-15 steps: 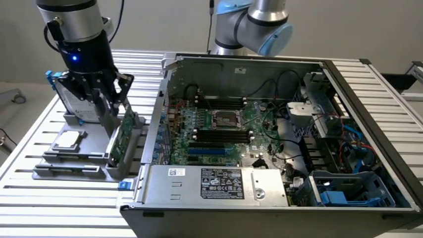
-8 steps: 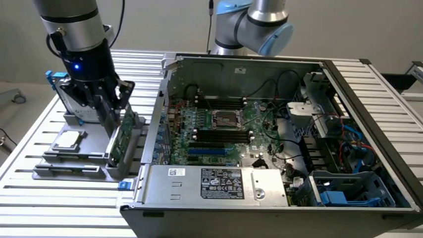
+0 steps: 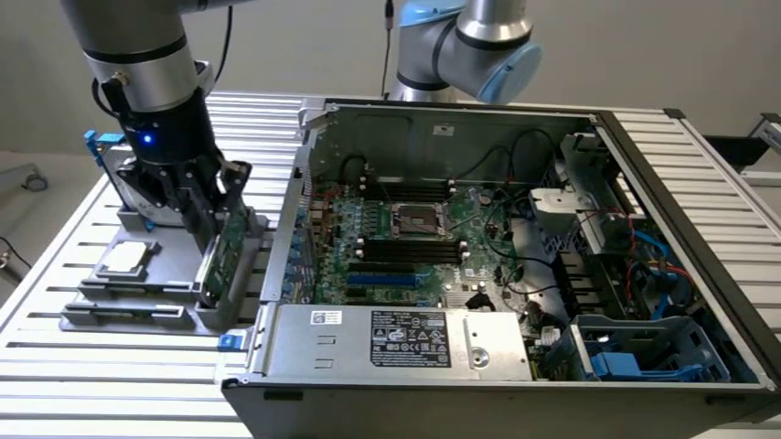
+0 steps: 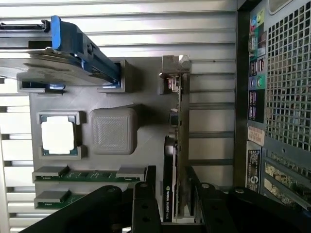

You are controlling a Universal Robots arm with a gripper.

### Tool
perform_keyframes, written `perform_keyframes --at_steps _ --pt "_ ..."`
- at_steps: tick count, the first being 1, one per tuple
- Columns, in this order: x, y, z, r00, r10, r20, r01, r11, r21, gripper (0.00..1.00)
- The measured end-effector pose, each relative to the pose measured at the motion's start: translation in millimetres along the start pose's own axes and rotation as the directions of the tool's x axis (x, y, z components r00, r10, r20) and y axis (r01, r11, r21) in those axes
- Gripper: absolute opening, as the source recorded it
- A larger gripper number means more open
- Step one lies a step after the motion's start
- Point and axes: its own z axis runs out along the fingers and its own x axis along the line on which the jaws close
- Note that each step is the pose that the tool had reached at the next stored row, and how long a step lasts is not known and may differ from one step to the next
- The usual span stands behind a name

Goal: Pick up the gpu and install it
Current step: 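Pick up the gpu and move the gpu toward the slot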

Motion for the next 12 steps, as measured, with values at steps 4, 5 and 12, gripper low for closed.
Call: perform_keyframes --at_steps 4,5,12 --pt "-0.7 -0.6 7.2 1.0000 0.000 0.0014 0.000 1.0000 0.0006 0.36" --pt "-1.0 -0.7 9.1 1.0000 0.000 0.0019 0.000 1.0000 0.0008 0.36" --pt "-2.1 -0.8 21.8 1.0000 0.000 0.0049 0.000 1.0000 0.0012 0.36"
